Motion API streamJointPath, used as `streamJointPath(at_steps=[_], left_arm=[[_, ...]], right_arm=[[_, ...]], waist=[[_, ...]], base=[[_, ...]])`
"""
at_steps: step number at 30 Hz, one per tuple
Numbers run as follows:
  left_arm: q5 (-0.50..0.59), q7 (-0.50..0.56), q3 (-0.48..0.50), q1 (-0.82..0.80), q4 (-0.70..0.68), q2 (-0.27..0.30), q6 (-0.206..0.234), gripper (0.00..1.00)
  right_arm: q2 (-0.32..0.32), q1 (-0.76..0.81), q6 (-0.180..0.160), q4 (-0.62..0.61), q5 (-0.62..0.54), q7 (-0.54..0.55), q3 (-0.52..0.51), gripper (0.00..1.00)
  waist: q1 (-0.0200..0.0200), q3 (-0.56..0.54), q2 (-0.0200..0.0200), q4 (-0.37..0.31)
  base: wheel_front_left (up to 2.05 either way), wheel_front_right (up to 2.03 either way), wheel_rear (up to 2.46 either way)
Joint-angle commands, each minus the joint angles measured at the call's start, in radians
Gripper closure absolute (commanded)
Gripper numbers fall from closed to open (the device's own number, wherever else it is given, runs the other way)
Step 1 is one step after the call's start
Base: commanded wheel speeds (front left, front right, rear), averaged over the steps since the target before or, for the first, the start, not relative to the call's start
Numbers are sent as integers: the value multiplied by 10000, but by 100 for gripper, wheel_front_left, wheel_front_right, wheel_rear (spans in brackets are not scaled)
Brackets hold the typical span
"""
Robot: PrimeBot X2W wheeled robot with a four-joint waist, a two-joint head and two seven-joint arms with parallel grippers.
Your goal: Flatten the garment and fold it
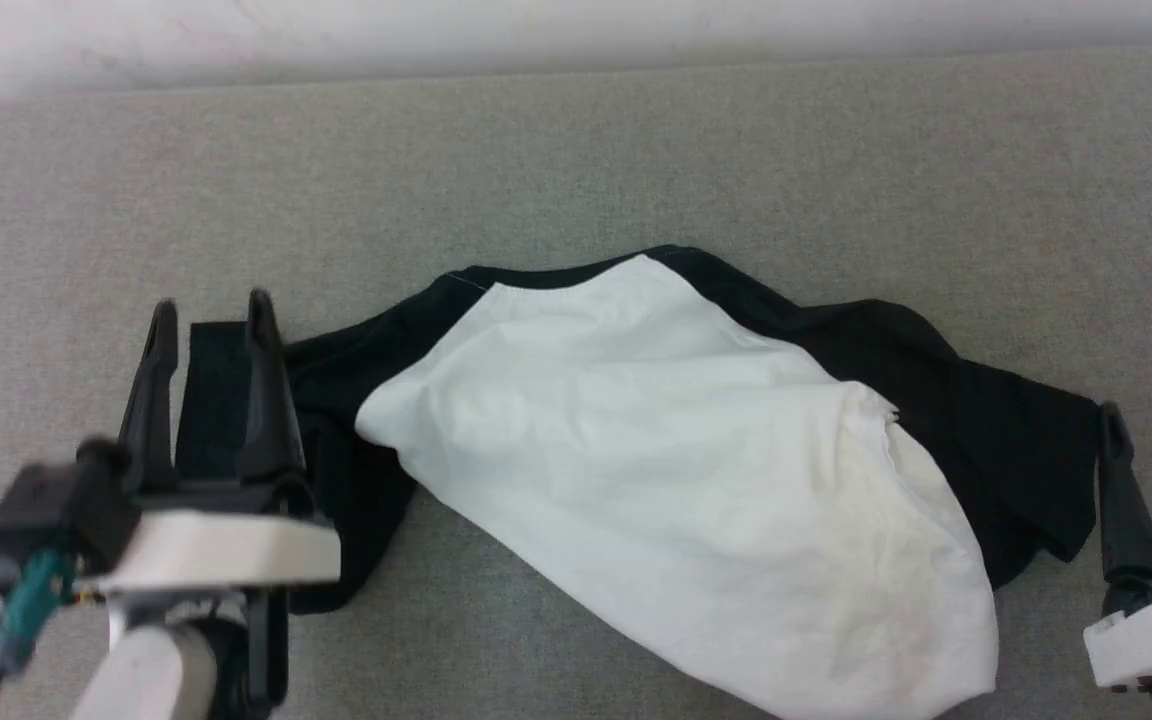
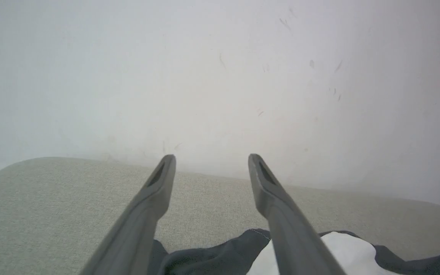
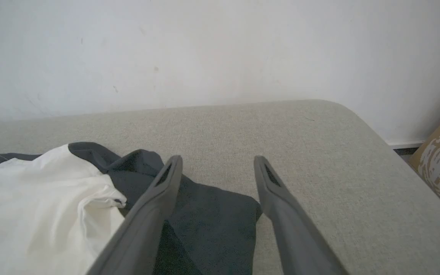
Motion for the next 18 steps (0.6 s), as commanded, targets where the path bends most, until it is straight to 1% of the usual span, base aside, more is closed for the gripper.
streamJointPath(at_steps=[1,5,8,11,15,18], left_arm=[[106,-304,54,443,-261,-91,132,0],[374,-564,-78,1223,-755,-223,395,0],[580,-557,-319,1513,-970,-211,458,0],[687,-532,-442,1493,-981,-203,468,0],[825,-490,-583,1316,-870,-171,435,0],[821,-502,-623,1217,-824,-205,415,0]], right_arm=[[20,-111,-7,-54,-195,270,-39,0],[20,0,-7,-69,-835,1784,-87,0],[20,-46,-7,-112,-1417,2678,-35,0],[20,-141,-7,218,-1879,3275,56,0],[20,-221,-7,1199,-2255,3939,114,0],[20,-349,-7,1898,-2360,3953,59,0]], waist=[[0,-141,0,59],[0,-187,0,210],[0,-38,0,398],[0,150,0,594],[0,335,0,826],[0,379,0,944]], base=[[0,0,0],[0,0,0],[0,0,0],[0,0,0],[0,0,0],[0,0,0]])
